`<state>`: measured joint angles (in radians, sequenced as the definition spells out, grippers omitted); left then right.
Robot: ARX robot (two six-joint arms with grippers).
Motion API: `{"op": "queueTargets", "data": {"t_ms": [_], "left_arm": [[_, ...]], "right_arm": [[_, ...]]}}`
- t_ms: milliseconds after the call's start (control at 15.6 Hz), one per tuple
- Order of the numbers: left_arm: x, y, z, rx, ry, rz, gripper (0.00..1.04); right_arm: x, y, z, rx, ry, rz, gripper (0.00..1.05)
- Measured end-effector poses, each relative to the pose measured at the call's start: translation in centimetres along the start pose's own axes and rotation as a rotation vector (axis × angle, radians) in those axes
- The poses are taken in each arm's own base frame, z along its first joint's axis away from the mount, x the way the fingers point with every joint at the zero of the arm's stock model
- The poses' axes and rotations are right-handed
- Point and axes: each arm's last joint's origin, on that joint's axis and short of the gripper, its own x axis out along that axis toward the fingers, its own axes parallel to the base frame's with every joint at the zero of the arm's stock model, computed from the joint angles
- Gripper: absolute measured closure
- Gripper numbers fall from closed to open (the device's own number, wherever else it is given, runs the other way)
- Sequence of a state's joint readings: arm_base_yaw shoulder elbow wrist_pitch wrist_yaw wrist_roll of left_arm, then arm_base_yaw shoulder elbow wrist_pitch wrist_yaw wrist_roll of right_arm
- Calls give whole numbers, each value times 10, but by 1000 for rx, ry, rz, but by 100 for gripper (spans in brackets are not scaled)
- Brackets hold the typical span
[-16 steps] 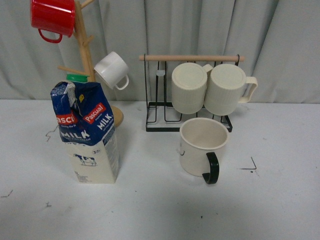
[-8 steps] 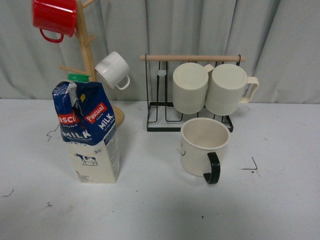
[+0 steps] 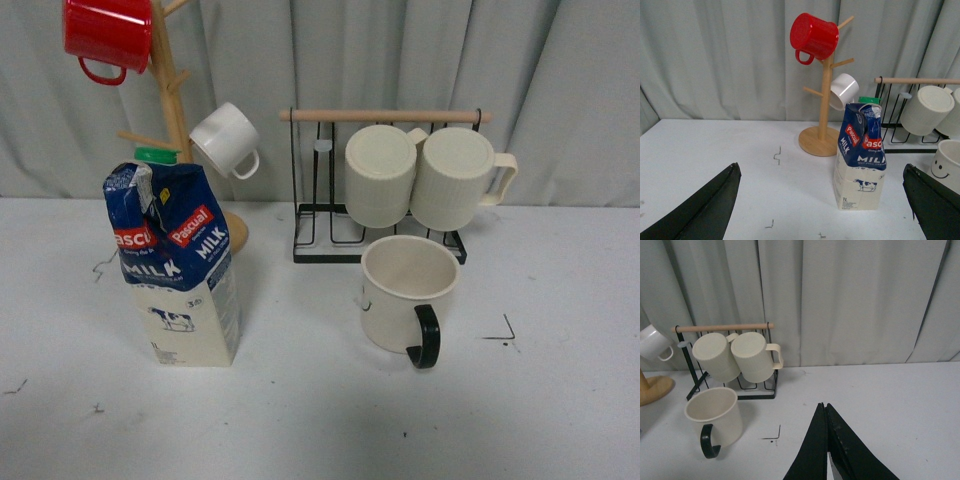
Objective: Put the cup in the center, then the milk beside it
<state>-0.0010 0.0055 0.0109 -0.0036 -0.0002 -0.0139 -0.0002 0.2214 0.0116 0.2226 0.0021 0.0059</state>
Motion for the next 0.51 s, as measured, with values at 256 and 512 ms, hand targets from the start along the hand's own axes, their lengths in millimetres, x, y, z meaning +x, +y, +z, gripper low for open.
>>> {"op": "queueTargets", "data": {"t_ms": [256, 512], "left_arm": [[0, 0, 0, 0, 0, 1, 7], [0, 0, 0, 0, 0, 0, 7]], "right_arm": [[-14, 0, -3, 0, 11, 2, 103], [-14, 0, -3, -3, 9, 2, 81]]}}
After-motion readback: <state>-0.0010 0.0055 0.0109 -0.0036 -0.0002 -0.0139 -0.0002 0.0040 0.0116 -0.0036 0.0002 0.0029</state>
